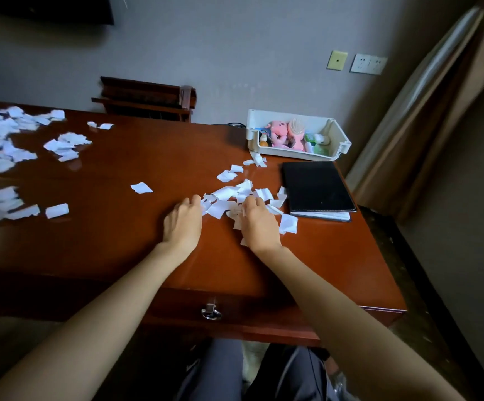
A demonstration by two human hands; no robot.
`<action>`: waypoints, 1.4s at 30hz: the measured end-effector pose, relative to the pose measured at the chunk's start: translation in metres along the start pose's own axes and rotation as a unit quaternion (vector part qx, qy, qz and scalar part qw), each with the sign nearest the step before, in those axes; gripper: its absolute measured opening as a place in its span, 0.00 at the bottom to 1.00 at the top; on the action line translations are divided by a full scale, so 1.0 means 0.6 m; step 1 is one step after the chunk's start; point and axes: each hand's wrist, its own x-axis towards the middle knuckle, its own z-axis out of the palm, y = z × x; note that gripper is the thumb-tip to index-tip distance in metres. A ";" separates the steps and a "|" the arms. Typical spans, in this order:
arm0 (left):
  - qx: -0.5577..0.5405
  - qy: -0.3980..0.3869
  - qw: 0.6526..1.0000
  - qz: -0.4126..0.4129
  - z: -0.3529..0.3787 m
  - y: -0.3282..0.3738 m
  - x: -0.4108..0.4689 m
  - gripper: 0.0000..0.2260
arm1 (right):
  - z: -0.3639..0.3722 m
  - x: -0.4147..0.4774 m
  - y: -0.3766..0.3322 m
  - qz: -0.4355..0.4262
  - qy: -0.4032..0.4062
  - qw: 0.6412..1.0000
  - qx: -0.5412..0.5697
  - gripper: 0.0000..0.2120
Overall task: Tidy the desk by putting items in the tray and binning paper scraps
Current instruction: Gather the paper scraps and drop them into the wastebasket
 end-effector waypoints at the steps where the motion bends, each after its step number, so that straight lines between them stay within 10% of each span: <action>1: -0.002 0.004 1.000 -0.001 -0.002 0.000 0.002 0.09 | -0.003 0.003 0.002 0.008 0.001 1.000 0.014 0.16; 24: -0.412 0.071 0.908 -0.028 -0.098 0.140 0.001 0.12 | -0.140 0.005 0.060 0.153 0.155 0.875 0.432 0.03; 42: -0.494 -0.189 0.841 0.118 0.016 0.539 -0.263 0.09 | -0.217 -0.337 0.408 0.335 0.329 0.786 0.403 0.07</action>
